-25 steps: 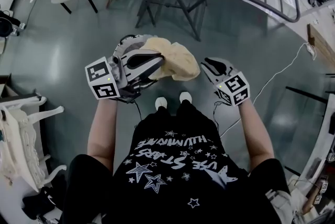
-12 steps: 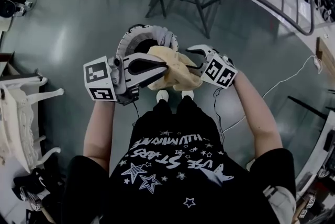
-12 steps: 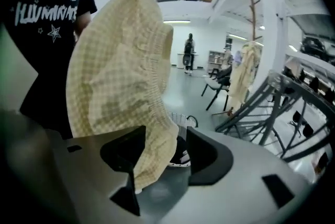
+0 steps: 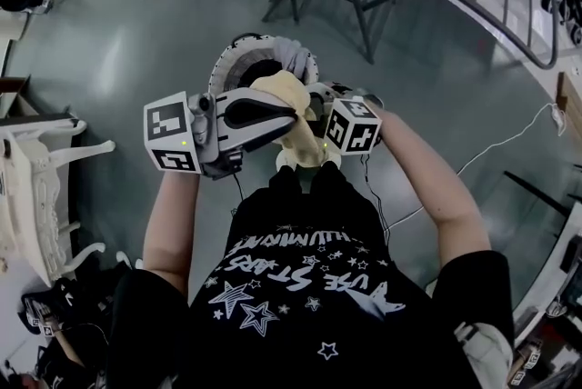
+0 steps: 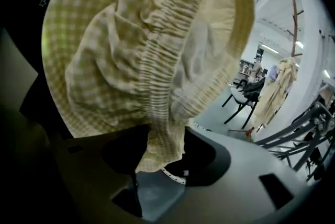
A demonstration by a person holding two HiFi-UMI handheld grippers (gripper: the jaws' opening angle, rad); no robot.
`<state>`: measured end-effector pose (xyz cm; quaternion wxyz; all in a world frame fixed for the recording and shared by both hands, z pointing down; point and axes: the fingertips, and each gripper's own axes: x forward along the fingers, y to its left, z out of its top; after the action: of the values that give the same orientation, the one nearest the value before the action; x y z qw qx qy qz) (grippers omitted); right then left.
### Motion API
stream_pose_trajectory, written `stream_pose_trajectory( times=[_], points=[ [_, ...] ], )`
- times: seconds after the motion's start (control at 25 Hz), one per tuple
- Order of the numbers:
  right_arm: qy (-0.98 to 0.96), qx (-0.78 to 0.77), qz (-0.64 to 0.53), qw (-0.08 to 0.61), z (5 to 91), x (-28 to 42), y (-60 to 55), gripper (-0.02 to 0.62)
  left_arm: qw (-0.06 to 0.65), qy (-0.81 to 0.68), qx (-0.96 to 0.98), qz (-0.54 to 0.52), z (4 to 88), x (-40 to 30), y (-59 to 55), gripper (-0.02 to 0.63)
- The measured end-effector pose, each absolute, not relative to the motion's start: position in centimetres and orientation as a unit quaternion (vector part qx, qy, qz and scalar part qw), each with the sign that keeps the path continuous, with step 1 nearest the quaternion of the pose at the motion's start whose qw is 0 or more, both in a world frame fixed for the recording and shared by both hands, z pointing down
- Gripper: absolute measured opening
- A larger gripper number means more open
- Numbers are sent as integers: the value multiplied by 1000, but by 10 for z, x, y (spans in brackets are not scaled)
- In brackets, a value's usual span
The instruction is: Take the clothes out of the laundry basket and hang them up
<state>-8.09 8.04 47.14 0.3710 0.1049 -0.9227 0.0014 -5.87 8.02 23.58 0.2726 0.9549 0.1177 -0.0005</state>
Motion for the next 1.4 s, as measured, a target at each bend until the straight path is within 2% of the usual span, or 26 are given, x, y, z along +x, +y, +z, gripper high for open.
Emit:
stream_pose_trajectory(
  times=[0.12, 0.28, 0.48, 0.84, 1.0, 1.4],
  points=[
    [-923, 109, 23, 369, 477, -91, 86, 104, 276, 105, 955, -4, 237, -68, 76, 17],
    [-921, 160, 62, 350, 481, -76, 81, 95, 276, 71, 958, -4, 245, -79, 61, 17],
    [-903, 278, 93, 315, 462, -24, 61, 89, 264, 4, 964, 26, 268, -95, 41, 17],
    [-843, 450, 24, 294, 394, 58, 48, 81, 268, -70, 957, 80, 316, -94, 30, 17],
    [-835, 470, 7, 285, 372, 74, 53, 48, 271, -86, 954, 98, 343, -87, 33, 17],
    [-843, 434, -38, 315, 338, 81, 78, 35, 289, -110, 938, 155, 407, -68, 61, 18]
  ],
)
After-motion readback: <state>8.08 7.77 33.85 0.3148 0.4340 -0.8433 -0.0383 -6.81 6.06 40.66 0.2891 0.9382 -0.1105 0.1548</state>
